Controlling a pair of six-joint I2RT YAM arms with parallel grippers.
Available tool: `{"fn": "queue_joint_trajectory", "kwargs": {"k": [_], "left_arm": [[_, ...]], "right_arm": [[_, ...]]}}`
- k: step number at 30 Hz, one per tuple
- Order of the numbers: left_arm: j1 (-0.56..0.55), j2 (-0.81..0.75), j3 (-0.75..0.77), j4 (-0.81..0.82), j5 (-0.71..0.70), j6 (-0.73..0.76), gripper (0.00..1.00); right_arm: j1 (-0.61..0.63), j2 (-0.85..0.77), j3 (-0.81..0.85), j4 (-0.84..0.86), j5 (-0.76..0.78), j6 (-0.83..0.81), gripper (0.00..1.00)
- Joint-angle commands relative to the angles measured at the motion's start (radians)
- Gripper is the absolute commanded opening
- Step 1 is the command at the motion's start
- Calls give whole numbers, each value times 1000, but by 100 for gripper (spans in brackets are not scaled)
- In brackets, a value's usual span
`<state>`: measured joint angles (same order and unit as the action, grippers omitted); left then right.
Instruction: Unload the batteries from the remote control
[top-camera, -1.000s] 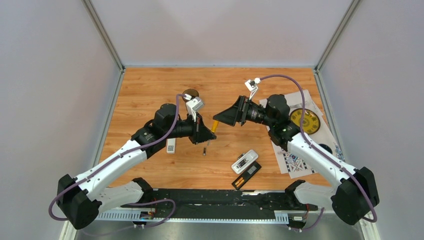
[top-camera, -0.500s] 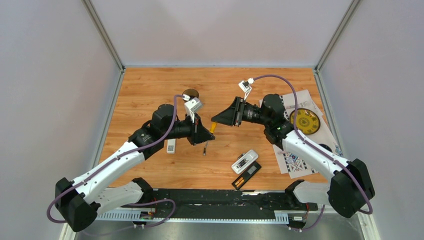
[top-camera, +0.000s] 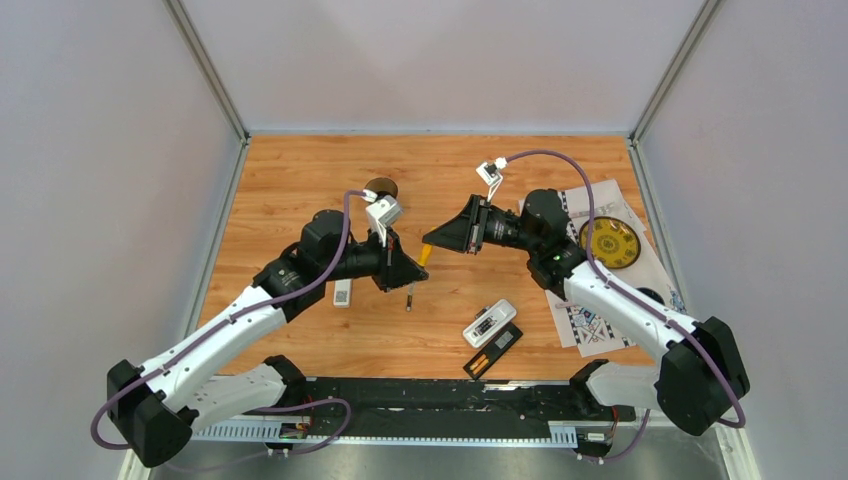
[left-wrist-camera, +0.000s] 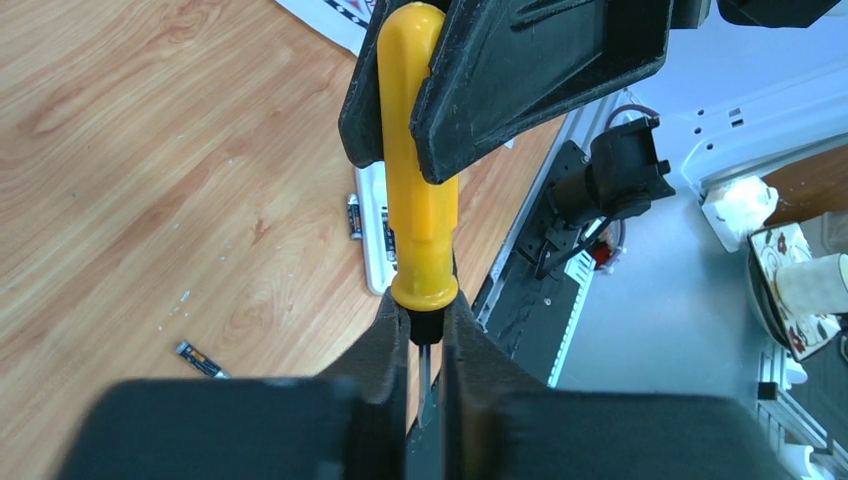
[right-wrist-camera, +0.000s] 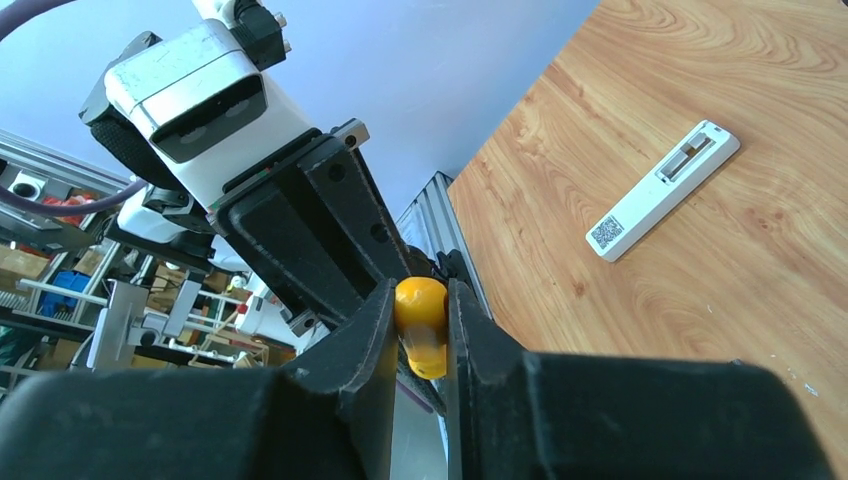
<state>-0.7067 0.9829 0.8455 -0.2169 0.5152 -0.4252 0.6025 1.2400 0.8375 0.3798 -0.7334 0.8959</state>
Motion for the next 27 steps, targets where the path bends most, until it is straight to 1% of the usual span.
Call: {"fn": "queue_joint_trajectory", "kwargs": {"k": [1,2,3,5,6,7,9,11,17,18,19,21,22,24,25,26,27], "left_arm": [[-4,-35,41,8,-47,16,27],[-2,-55,38,8,-66,11,37],[-2,-65,27,10,-78,8,55],[-2,-102,-8,27,-116,-7,66],[-2,-111,-20,25,-132,-10,74],[-2,-121,-34,27,-144,-17,77],[-2,-136,-68,19,-165,-24,80],[-2,-133,-107,24,-173,-41,81],[-25,-66,-207,83,-188,-81,81],[-36,-52,-212,85,-199,-81,81],[-56,-20,-214,85,-208,-81,81],[-100,22,-206,80,-247,-72,81],[-117,69,-200,74,-265,-69,81],[-170,127,-165,53,-313,-55,81],[-190,192,-148,45,-328,-47,81],[-212,224,-111,27,-361,-31,81],[-256,259,-90,16,-377,-20,81]], "right_arm": [[16,-20,15,-23,6,-17,0],[16,-27,23,-54,18,-37,0],[14,-37,29,-118,52,-73,0],[11,-47,52,-197,100,-118,0],[8,-59,58,-276,161,-133,0],[-3,-65,57,-306,190,-152,0],[-29,-83,38,-343,241,-150,0],[-84,-91,-1,-351,246,-140,0],[-294,-108,-89,-377,187,-152,0],[-319,-109,-97,-410,177,-163,0],[-363,-114,-100,-424,172,-172,0],[-404,-123,-112,-453,160,-199,0],[-444,-126,-117,-461,155,-207,0],[-478,-134,-129,-478,140,-222,0],[-503,-139,-132,-482,137,-227,0],[-515,-143,-135,-487,132,-230,0],[-526,-145,-136,-496,128,-239,0]]}}
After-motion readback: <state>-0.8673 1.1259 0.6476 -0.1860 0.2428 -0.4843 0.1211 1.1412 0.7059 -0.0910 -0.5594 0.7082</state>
